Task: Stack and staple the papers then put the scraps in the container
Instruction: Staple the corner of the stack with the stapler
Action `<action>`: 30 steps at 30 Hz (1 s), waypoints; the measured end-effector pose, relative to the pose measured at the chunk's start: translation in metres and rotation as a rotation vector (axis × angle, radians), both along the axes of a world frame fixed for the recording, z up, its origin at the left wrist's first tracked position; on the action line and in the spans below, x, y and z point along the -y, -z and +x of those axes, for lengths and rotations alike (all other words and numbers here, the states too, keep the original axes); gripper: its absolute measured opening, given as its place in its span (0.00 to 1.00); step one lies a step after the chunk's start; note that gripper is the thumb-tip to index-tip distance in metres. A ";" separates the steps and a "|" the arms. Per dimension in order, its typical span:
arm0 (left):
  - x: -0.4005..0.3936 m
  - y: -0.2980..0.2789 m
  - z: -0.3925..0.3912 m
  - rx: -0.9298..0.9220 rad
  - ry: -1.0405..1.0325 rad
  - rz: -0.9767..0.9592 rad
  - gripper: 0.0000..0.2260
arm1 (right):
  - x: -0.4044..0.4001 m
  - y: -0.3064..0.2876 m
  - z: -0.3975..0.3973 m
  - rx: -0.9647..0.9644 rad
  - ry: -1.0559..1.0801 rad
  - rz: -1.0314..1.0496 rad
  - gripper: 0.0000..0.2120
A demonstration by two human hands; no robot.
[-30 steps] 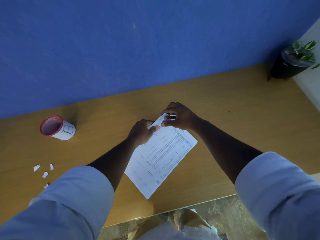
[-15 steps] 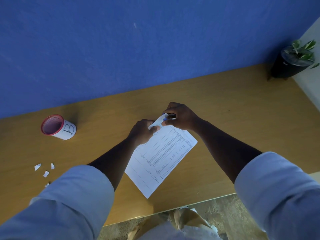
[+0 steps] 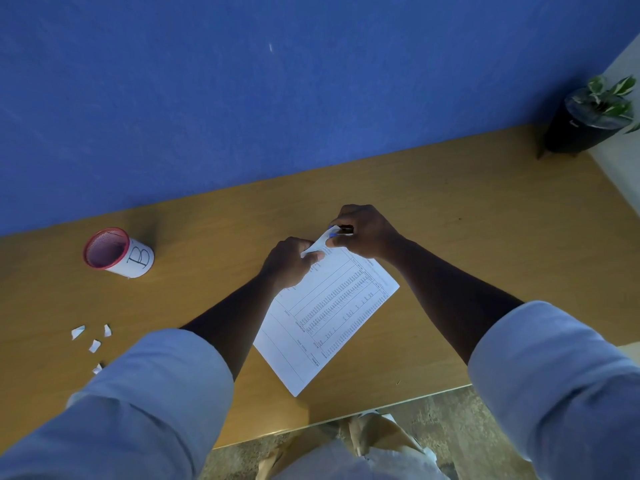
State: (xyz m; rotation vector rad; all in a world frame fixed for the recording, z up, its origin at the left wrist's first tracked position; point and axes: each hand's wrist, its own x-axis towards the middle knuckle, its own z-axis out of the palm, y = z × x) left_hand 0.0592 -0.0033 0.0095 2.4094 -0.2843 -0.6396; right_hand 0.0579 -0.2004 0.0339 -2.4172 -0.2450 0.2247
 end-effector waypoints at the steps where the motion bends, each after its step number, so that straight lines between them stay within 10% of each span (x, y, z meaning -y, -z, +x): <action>1: 0.000 0.000 0.000 0.001 0.006 0.003 0.15 | 0.000 0.000 0.000 -0.003 0.010 0.001 0.12; 30: -0.005 -0.006 0.000 -0.097 -0.076 -0.099 0.13 | 0.008 0.003 -0.014 -0.266 0.447 0.326 0.19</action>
